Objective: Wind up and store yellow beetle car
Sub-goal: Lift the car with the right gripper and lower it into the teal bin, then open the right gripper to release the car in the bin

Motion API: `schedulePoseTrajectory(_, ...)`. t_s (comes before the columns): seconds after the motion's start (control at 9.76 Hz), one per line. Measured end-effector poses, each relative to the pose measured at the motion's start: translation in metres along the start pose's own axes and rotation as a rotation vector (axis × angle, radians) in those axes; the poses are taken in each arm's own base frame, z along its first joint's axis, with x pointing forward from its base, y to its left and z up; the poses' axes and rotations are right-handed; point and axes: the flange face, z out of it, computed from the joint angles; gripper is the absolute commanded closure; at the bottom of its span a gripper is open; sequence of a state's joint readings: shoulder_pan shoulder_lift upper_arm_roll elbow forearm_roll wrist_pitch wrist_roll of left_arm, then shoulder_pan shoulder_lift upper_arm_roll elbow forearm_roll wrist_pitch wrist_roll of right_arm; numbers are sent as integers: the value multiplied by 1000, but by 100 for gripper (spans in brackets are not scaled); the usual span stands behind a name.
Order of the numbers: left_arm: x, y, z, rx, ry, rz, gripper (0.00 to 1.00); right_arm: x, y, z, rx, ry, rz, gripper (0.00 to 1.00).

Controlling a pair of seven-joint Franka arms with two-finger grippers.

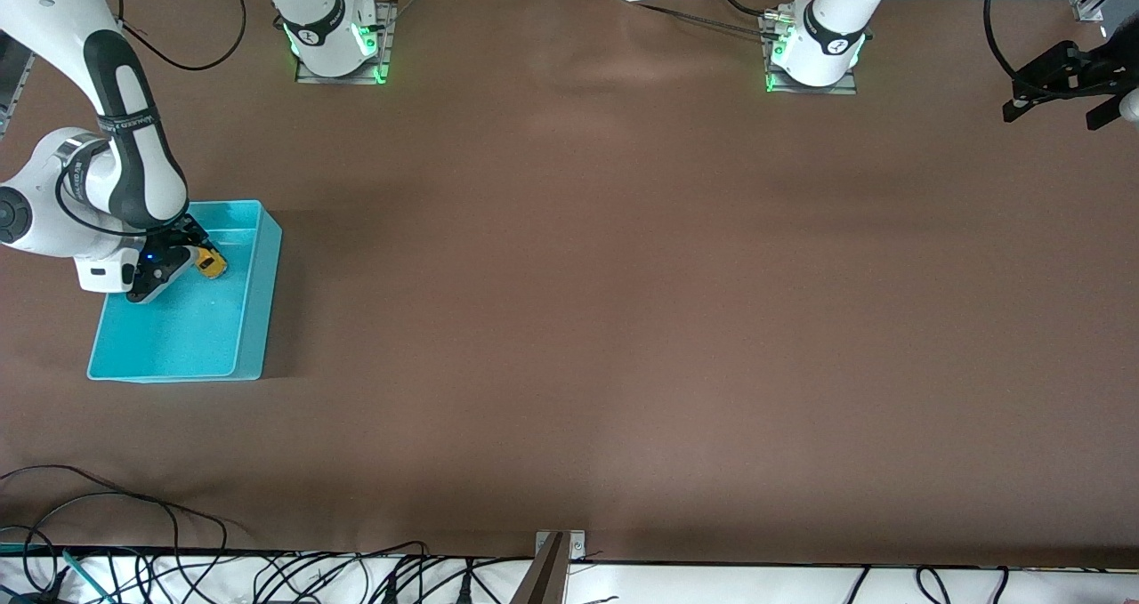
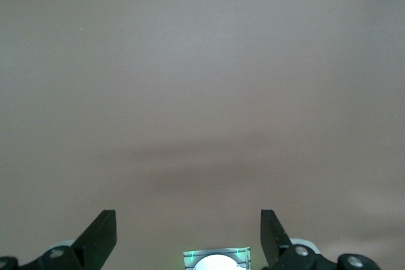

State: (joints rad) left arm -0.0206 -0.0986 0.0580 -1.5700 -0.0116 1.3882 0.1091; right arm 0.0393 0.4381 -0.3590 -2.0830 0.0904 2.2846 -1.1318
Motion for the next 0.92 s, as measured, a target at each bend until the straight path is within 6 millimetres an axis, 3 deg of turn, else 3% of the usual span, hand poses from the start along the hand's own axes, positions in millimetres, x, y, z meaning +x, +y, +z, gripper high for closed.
schedulePoseTrajectory(0.61,0,0,0,0,0,1,0,-16,9,5,3,-12,-31,100)
schedulePoseTrajectory(0.72,0,3,0,0,0,5,0,-21,11,9,9,-17,-26,89)
schedulePoseTrajectory(0.92,2,21,0,6,-1,35,0,-23,13,10,8,-18,-24,38)
